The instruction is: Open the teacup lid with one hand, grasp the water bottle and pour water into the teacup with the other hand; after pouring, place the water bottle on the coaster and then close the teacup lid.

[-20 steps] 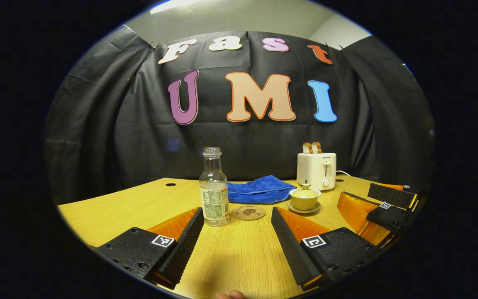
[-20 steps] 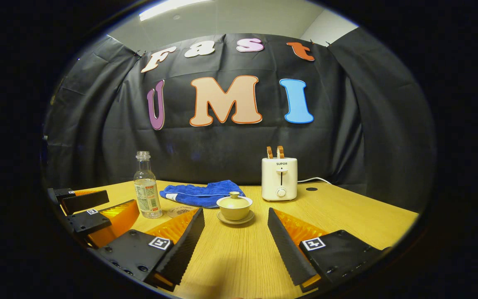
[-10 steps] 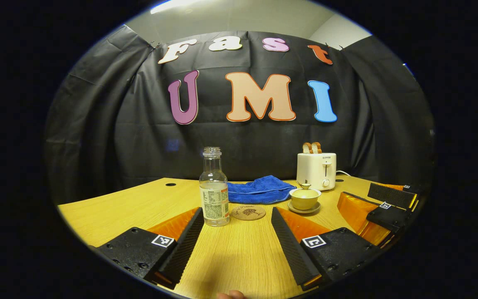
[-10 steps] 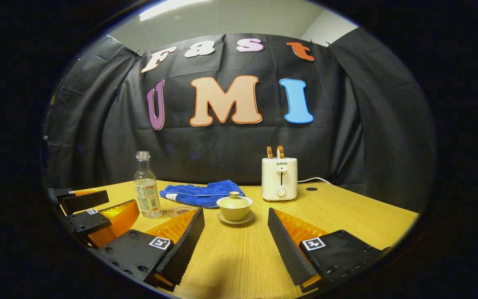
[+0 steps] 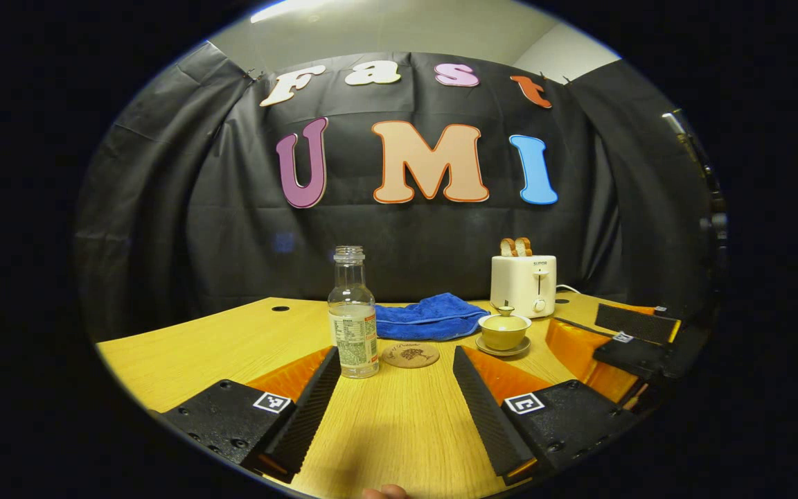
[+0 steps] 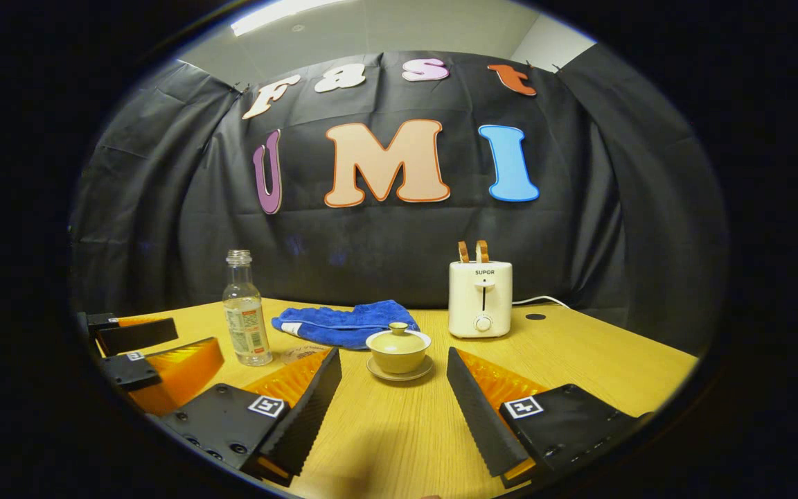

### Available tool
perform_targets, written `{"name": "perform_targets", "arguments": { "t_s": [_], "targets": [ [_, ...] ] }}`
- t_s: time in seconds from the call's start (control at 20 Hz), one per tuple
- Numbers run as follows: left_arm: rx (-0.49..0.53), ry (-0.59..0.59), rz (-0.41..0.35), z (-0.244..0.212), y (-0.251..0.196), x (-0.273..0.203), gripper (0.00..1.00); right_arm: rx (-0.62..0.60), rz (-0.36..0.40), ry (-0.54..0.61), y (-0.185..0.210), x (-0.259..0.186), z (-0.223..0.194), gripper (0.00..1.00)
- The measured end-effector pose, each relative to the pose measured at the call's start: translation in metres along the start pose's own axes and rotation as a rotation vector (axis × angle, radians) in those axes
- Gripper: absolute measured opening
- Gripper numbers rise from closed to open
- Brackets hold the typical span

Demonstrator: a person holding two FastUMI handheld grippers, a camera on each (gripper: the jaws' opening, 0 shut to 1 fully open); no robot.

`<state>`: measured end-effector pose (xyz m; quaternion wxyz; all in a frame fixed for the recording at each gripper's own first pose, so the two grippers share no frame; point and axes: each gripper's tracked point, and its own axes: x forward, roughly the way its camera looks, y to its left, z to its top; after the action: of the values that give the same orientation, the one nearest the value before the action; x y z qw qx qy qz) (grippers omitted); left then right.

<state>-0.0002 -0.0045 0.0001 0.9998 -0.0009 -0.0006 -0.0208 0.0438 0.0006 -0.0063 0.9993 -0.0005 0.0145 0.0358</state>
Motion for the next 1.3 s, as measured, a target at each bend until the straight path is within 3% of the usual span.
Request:
{"name": "perform_targets", "arguments": {
  "t_s": [0.15, 0.2, 0.25, 0.35, 0.4, 0.5, 0.6, 0.85, 0.9, 1.1, 1.2, 1.3],
  "targets": [
    [0.001, 0.001, -0.009, -0.001, 0.0, 0.0, 0.95, -0.018, 0.009, 0.044, -0.007, 0.039, -0.007, 0.94],
    [0.001, 0.0, -0.013, 0.0, 0.0, -0.001, 0.96, -0.028, 0.008, 0.057, -0.009, 0.051, -0.009, 0.98],
    [0.001, 0.0, -0.016, -0.001, 0.0, 0.0, 0.96, -0.039, 0.011, 0.075, -0.009, 0.065, -0.012, 0.94],
    [0.002, 0.003, -0.021, -0.002, -0.002, -0.002, 0.95, -0.052, 0.022, 0.106, -0.008, 0.088, -0.017, 0.98],
    [0.001, 0.002, -0.026, -0.002, -0.002, -0.001, 0.95, -0.06, 0.025, 0.105, -0.008, 0.097, -0.016, 0.94],
    [0.001, 0.003, -0.027, -0.001, 0.002, 0.0, 0.95, -0.086, 0.025, 0.081, -0.008, 0.113, -0.012, 0.98],
    [0.001, 0.004, -0.027, -0.001, 0.003, 0.002, 0.95, -0.103, 0.04, 0.075, -0.004, 0.126, -0.012, 0.93],
    [0.002, 0.005, -0.026, -0.001, 0.007, 0.004, 0.95, -0.113, 0.083, 0.084, 0.008, 0.155, -0.014, 0.93],
    [0.002, 0.006, -0.025, -0.001, 0.007, 0.004, 0.95, -0.11, 0.09, 0.089, 0.008, 0.161, -0.017, 0.98],
    [0.003, 0.006, -0.025, -0.001, 0.007, 0.004, 0.95, -0.073, 0.114, 0.096, 0.011, 0.171, -0.017, 0.91],
    [0.002, 0.006, -0.025, -0.001, 0.007, 0.005, 0.95, -0.055, 0.129, 0.105, 0.013, 0.177, -0.019, 0.94],
    [0.003, 0.007, -0.024, -0.001, 0.007, 0.004, 0.95, -0.032, 0.13, 0.108, 0.01, 0.178, -0.018, 0.75]
  ]
}}
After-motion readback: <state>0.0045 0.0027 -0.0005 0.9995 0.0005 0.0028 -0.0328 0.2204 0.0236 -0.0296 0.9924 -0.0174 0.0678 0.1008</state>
